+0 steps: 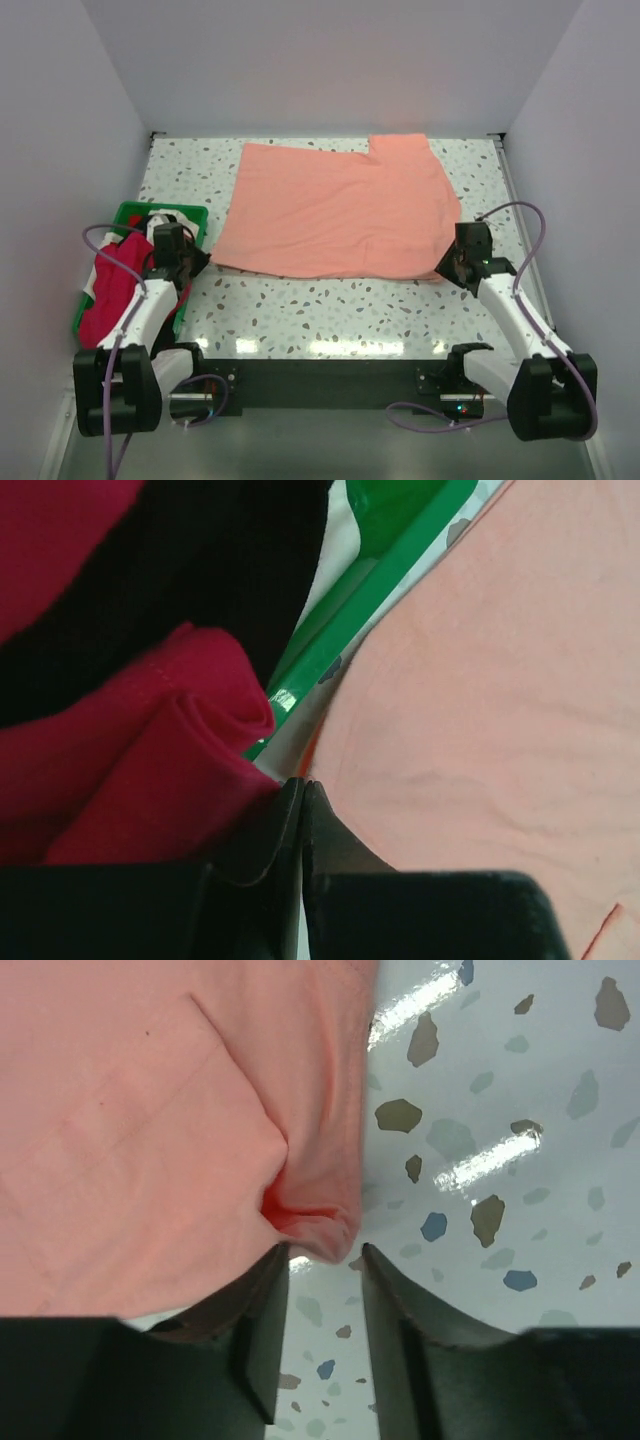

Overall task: Fold and stack the t-shirts
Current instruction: Fold the tshirt

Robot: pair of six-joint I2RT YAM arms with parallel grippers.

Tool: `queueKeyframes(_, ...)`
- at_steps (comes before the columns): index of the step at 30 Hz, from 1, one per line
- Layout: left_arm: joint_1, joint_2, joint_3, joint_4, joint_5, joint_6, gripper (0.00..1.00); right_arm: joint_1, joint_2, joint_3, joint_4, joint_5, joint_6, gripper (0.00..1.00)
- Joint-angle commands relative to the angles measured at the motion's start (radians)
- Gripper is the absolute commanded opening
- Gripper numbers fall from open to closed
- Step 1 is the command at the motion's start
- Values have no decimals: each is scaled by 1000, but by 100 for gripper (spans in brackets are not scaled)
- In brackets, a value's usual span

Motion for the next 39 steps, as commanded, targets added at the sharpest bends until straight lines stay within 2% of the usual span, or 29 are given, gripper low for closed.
queueKeyframes(1,-4,-70,8,-68,-94,1,10,-6,-95,51,-112,23,28,43)
queueKeyframes(2,-5,-76,14,-80,-88,9,14,-7,-127,69,-158,35,23,48)
queueKeyframes(3,-4,-87,13,-85,-81,9,16,-6,-147,95,-169,38,14,57)
queueKeyframes(5,-5,-101,8,-83,-55,21,18,-6,-172,117,-158,9,-4,61)
queueKeyframes(6,-4,-119,5,-82,-47,25,23,-6,-164,141,-137,-11,-25,65)
queueKeyframes(9,-5,-133,14,-89,-38,41,28,-4,-62,192,-100,-71,-45,65)
queueKeyframes(19,-16,-7,56,-60,-12,65,33,-3,429,353,89,-71,-87,51)
queueKeyframes(31,-45,128,89,-31,-25,44,34,-3,563,387,178,-54,-63,44)
queueKeyframes(39,-53,212,128,-39,-44,41,34,4,552,373,168,-28,-64,41)
